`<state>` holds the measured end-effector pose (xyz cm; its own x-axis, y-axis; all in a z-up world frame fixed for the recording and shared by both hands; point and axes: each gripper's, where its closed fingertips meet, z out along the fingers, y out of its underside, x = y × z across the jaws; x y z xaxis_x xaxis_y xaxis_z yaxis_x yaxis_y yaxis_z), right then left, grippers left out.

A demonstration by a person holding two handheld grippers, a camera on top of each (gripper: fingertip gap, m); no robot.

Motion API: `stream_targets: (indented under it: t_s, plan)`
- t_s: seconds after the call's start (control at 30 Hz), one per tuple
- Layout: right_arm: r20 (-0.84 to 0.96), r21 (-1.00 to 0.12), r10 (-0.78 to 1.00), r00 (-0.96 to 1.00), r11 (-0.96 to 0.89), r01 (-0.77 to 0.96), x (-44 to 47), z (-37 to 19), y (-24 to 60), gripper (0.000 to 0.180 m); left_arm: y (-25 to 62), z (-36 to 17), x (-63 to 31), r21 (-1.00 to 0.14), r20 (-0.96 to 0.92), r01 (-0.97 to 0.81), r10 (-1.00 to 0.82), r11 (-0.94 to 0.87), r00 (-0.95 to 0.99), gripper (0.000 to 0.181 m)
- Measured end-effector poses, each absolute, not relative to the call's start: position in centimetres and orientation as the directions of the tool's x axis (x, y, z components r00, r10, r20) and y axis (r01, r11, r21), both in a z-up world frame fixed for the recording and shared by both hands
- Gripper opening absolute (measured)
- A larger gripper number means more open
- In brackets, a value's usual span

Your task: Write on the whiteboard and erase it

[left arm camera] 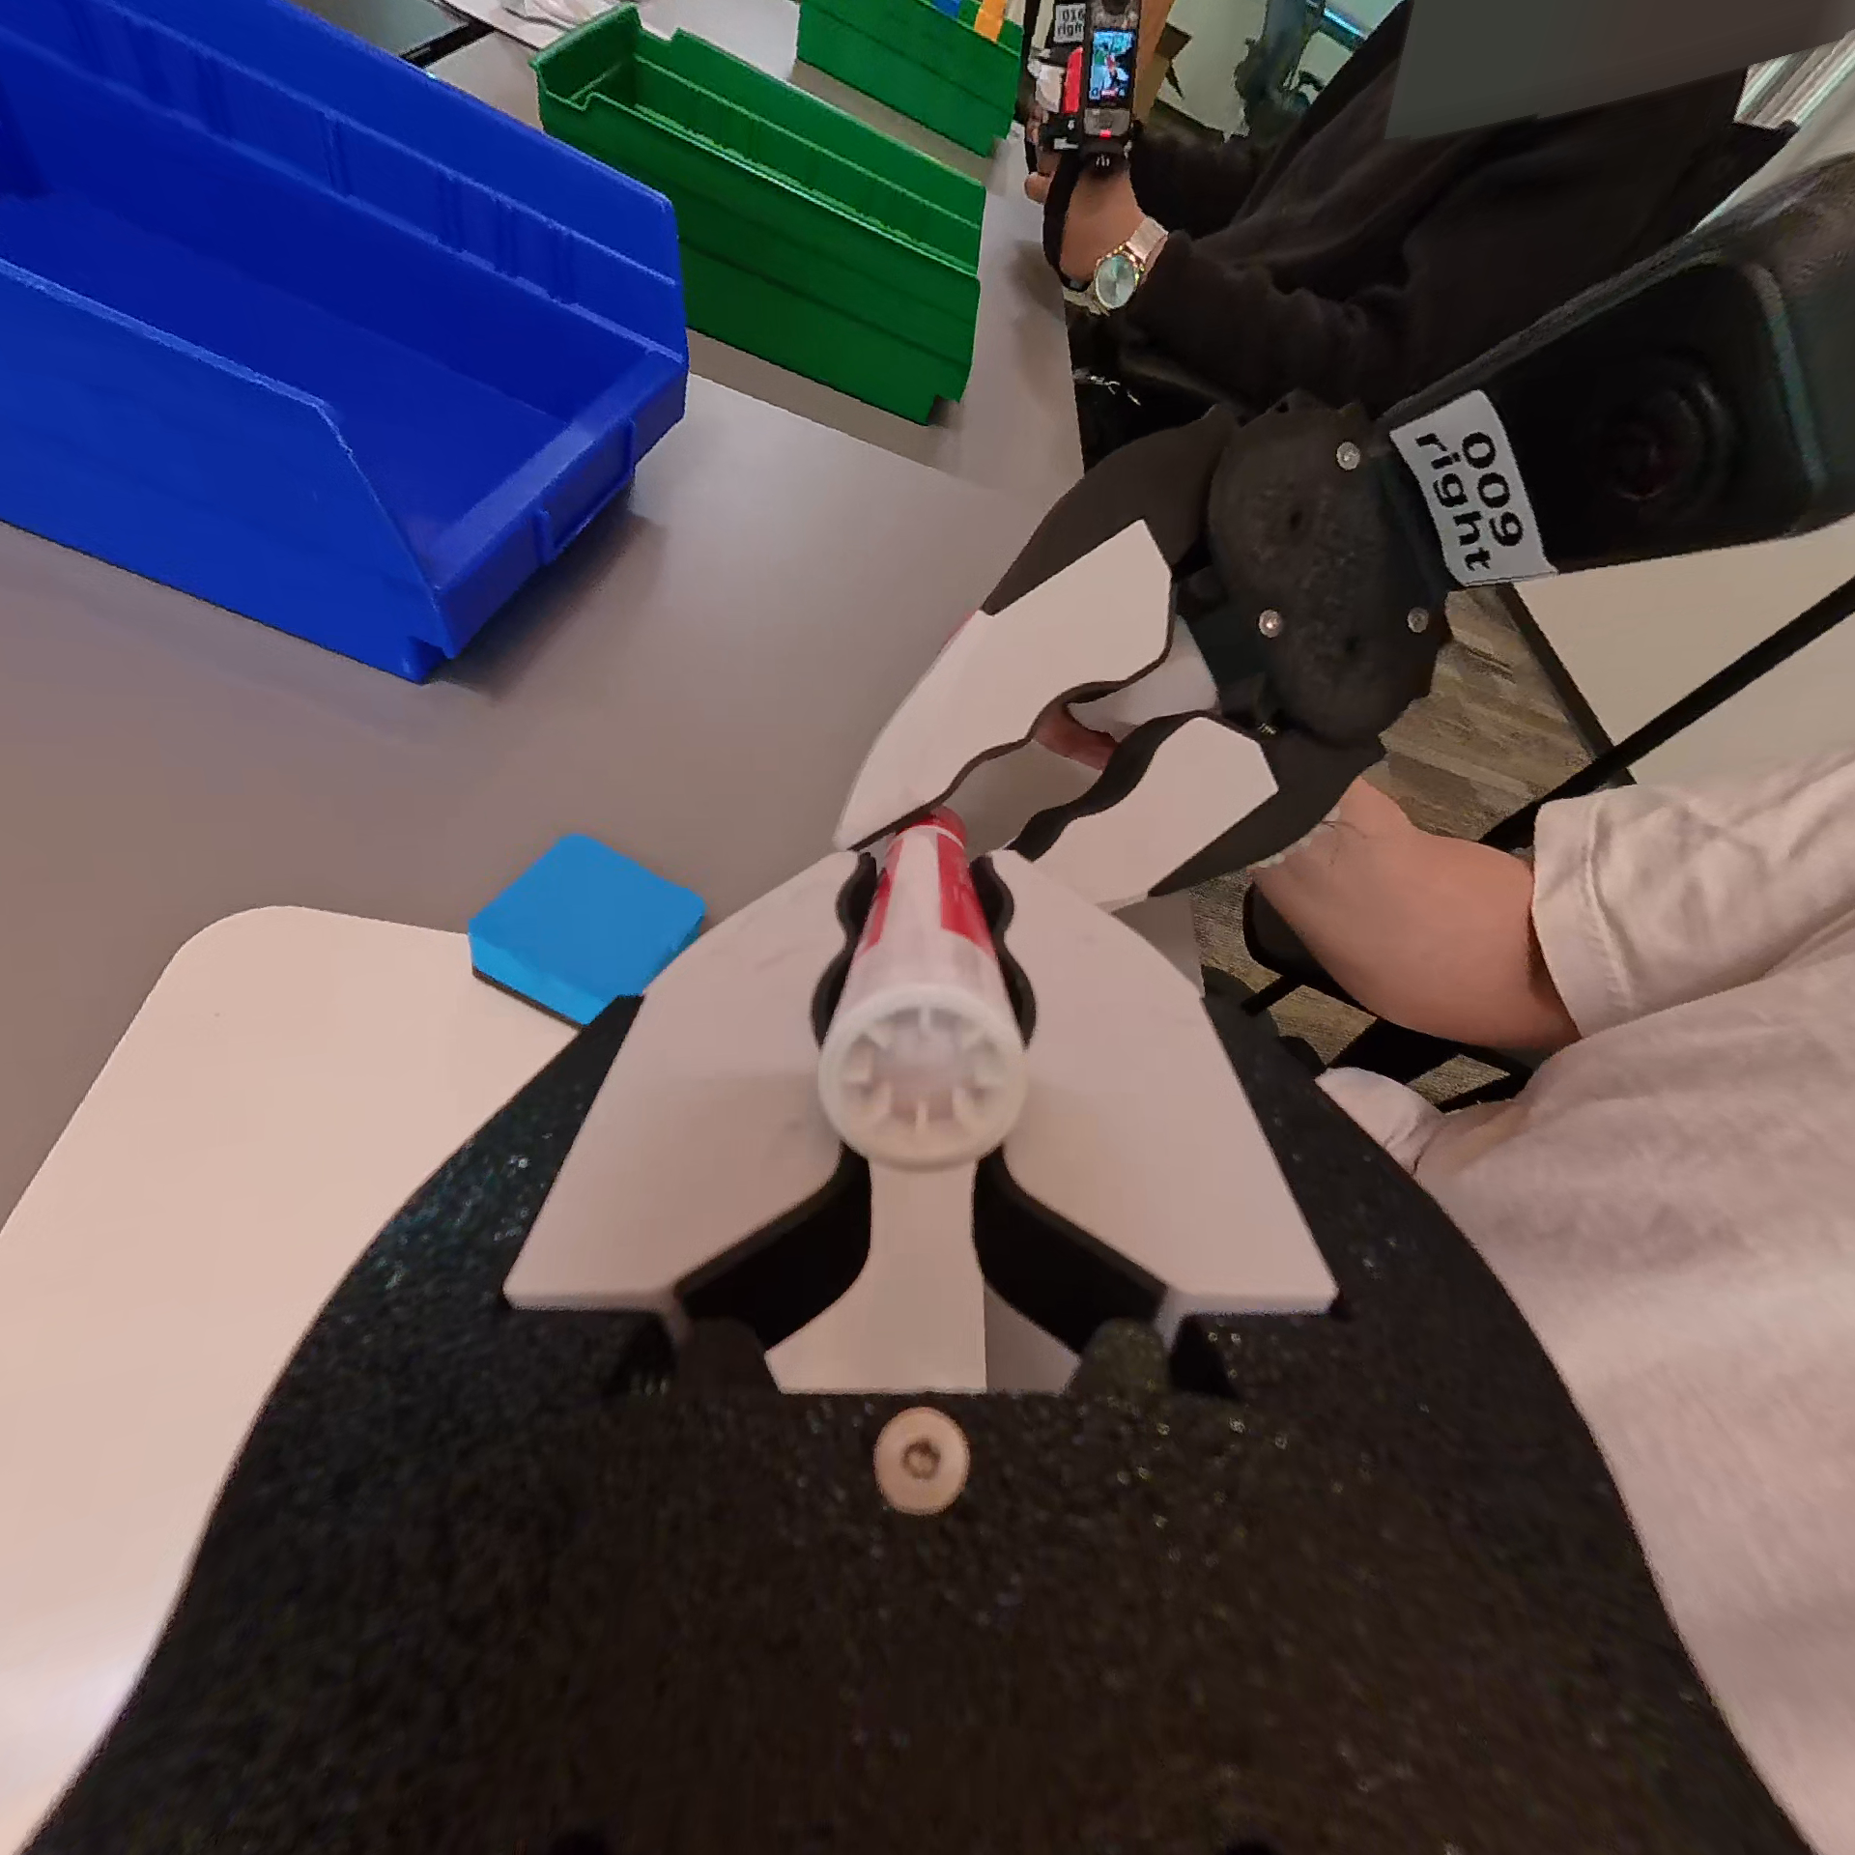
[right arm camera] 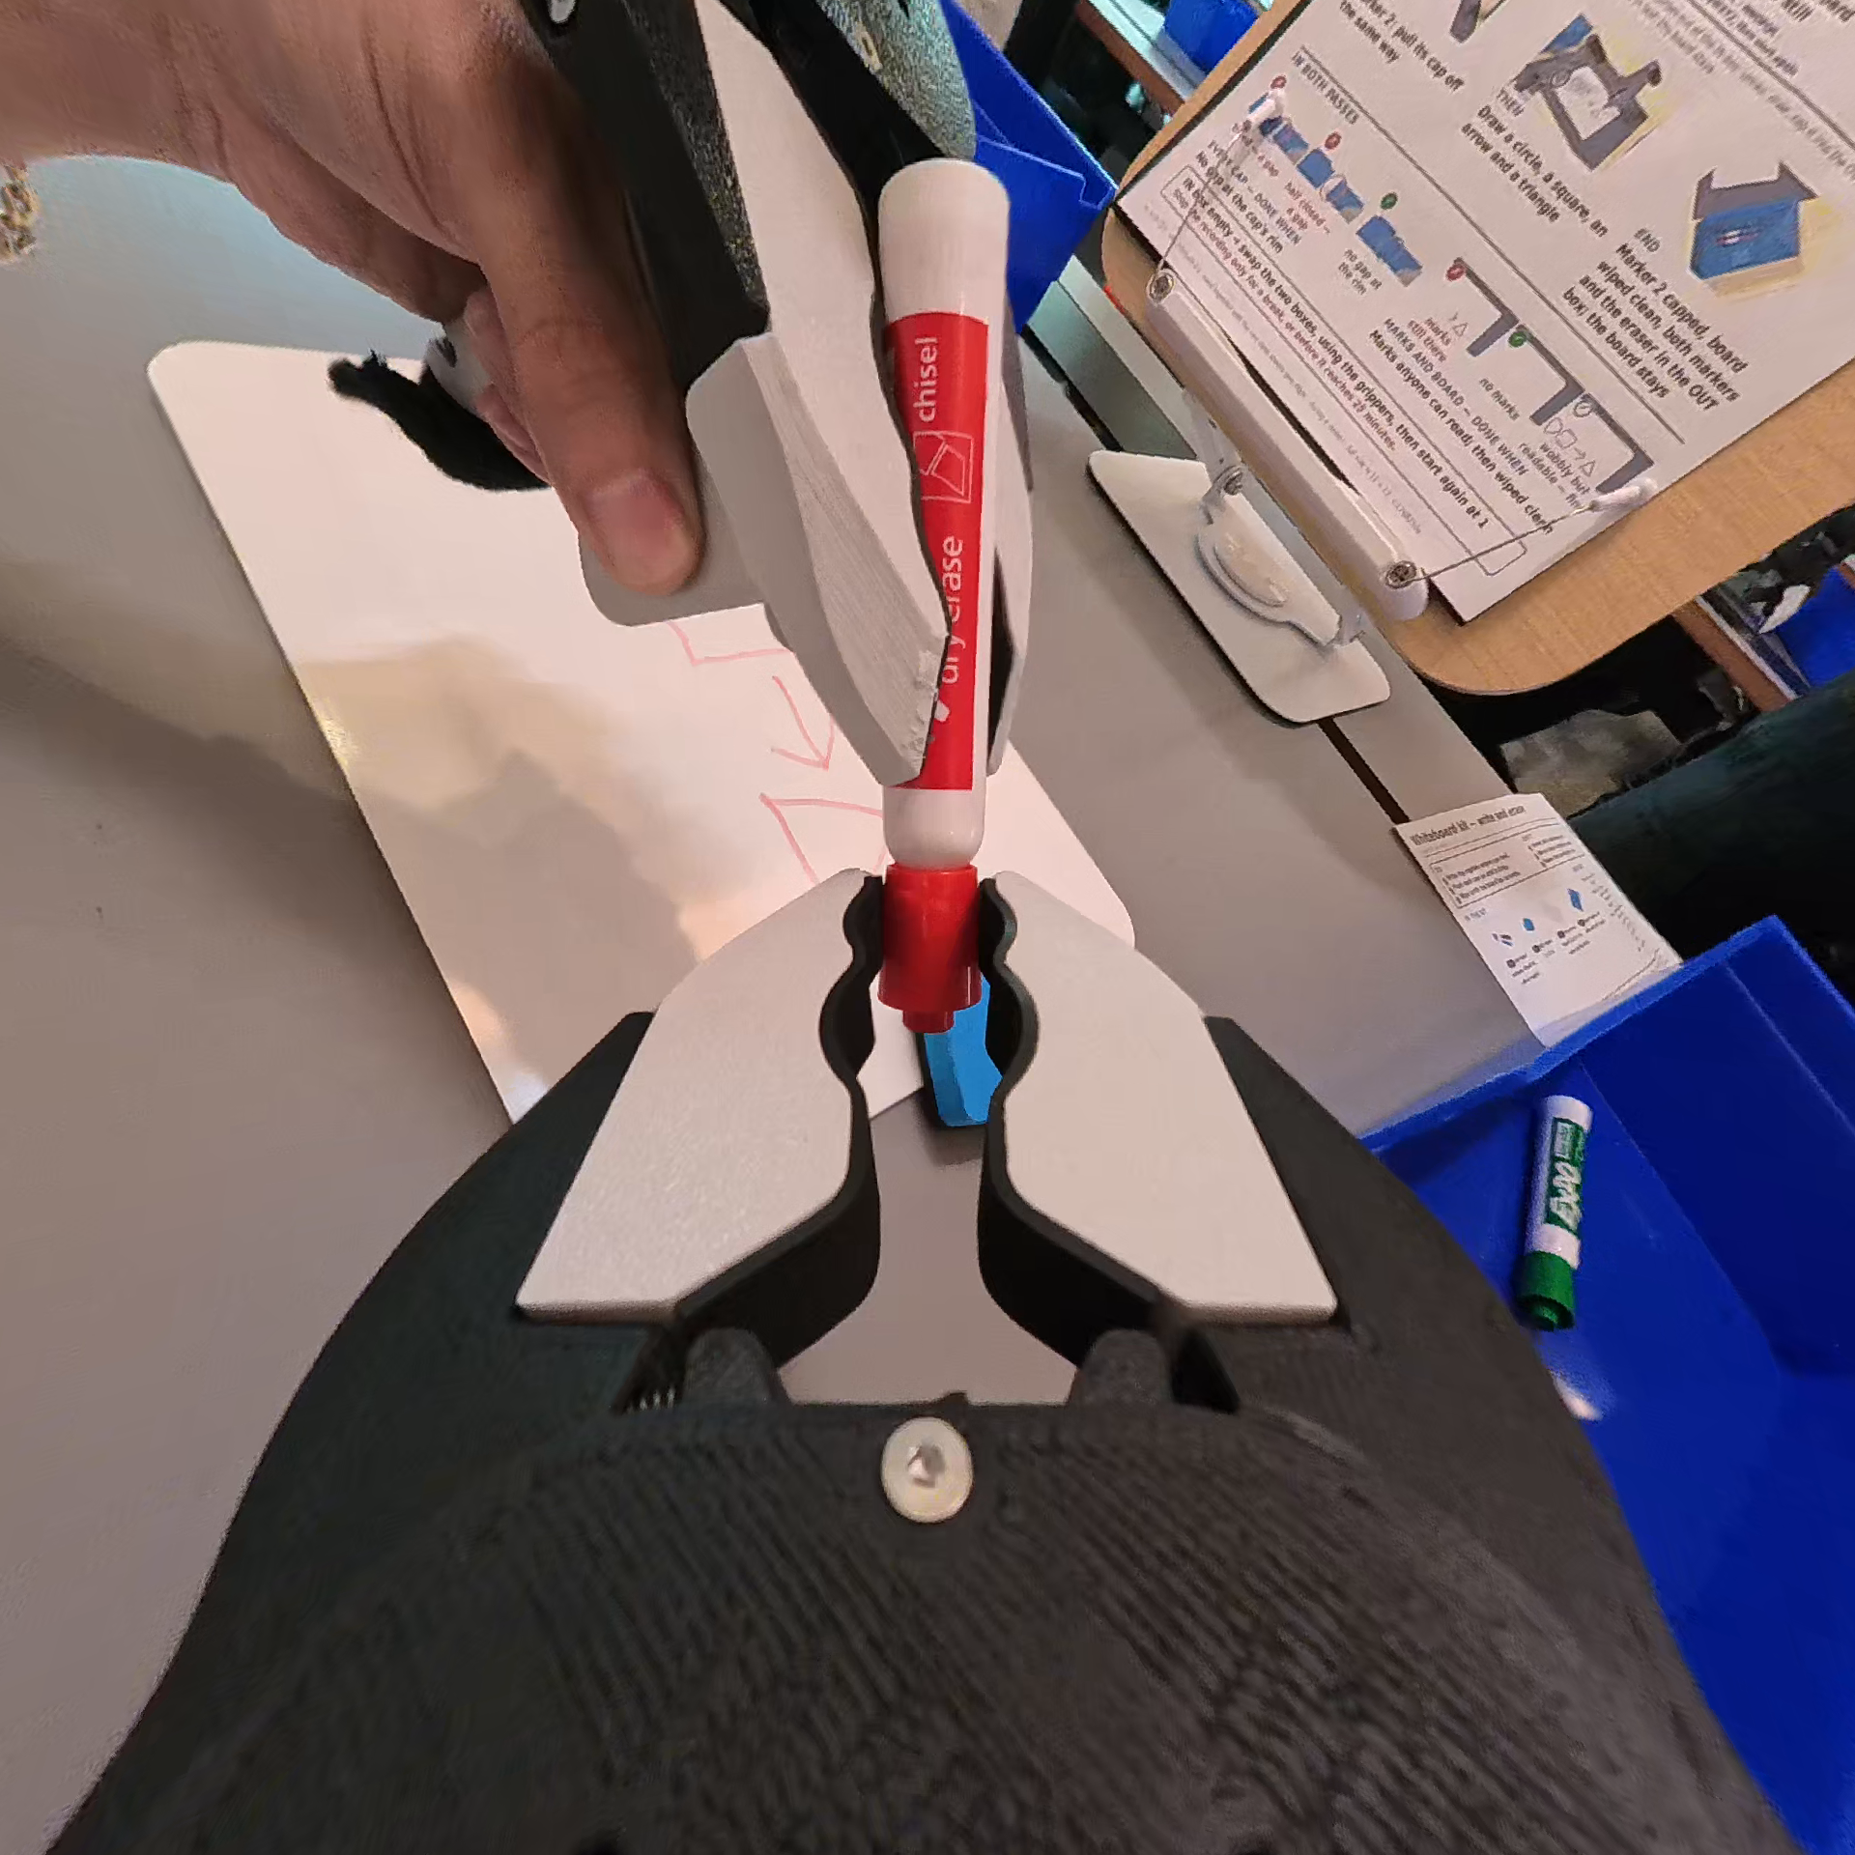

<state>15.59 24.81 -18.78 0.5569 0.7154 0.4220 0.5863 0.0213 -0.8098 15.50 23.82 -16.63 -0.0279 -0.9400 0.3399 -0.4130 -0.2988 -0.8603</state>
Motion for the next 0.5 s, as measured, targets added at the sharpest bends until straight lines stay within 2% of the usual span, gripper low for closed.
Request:
stream_targets:
  t_s: [0.5]
  plan:
    - [0.358, -0.829, 0.743, 0.565, -0.025, 0.558, 15.9, -20.7, 25.6, 0.018, 24.8, -18.6, 15.9, -0.831, 0.416, -0.419, -0.909, -0.366, -0.030, 0.019]
